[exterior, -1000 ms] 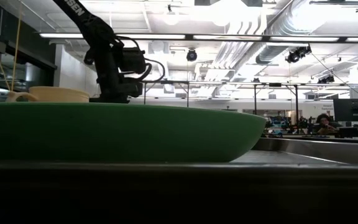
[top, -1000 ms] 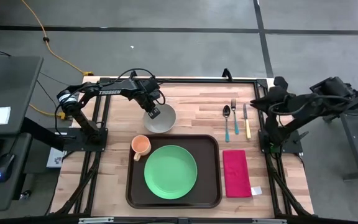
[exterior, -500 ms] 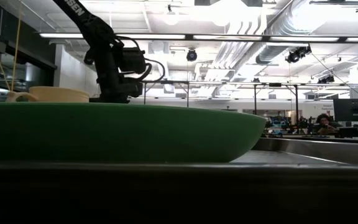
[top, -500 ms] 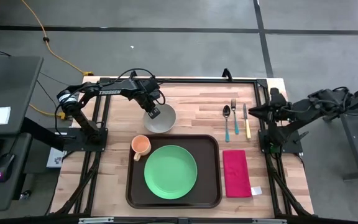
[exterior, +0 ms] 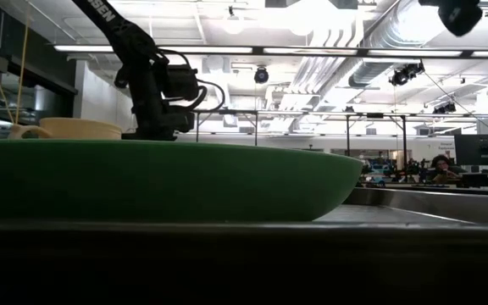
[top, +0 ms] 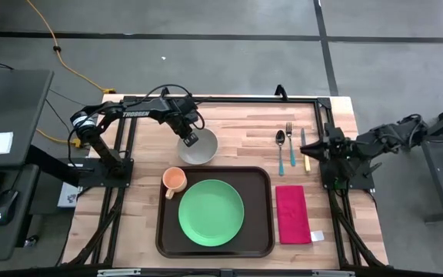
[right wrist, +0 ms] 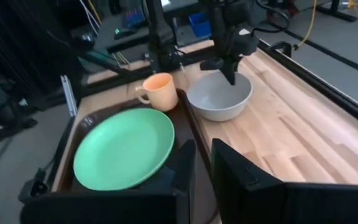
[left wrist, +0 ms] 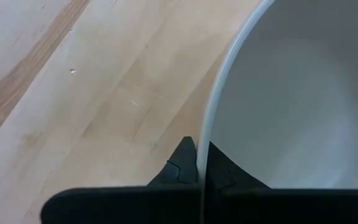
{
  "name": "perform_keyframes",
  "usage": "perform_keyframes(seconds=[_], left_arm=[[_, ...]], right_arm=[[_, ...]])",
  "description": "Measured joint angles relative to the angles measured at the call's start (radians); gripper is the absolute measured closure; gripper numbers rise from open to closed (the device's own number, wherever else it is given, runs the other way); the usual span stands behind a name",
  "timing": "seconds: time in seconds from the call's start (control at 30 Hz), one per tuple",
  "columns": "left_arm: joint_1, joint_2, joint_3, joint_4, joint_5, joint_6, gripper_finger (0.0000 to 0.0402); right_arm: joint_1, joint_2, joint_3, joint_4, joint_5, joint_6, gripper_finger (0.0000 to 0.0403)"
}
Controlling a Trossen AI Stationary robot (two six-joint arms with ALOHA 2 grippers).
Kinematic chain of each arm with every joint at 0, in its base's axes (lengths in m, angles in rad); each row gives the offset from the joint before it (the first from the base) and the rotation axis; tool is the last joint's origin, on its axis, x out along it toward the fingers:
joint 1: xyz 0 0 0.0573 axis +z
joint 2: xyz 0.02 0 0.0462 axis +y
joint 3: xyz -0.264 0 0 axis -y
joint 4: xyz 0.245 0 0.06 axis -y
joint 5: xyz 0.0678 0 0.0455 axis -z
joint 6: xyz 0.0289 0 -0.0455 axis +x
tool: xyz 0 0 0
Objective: Set up tray
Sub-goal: Put the gray bowl on top of the plate on the serving tray
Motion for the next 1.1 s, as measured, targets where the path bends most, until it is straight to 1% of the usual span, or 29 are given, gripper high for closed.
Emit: perform_keyframes(seconds=[0.27, 0.5, 0.67, 0.87, 1.1], left_arm=[[0.029, 0.001, -0.001, -0.001, 0.018, 0.007, 0.0382], [0.030, 0.000, -0.001, 0.002, 0.016, 0.017, 0.0382], [0.041, 0.000, -0.001, 0.001, 0.036, 0.019, 0.0382], [0.041, 0.001, -0.001, 0.001, 0.036, 0.025, 0.0382], [0.041, 0.001, 0.000, 0.011, 0.037, 0.027, 0.0382]], right_arm=[[0.000, -0.094, -0.182, 0.153, 0.000, 0.024, 0.0375], [0.000, -0.114, -0.311, 0.272, -0.002, 0.024, 0.0375], [0.000, -0.114, -0.388, 0.356, -0.003, 0.028, 0.0375], [0.000, -0.119, -0.435, 0.415, -0.004, 0.030, 0.0375], [0.000, -0.121, -0.436, 0.433, -0.002, 0.029, 0.0375]])
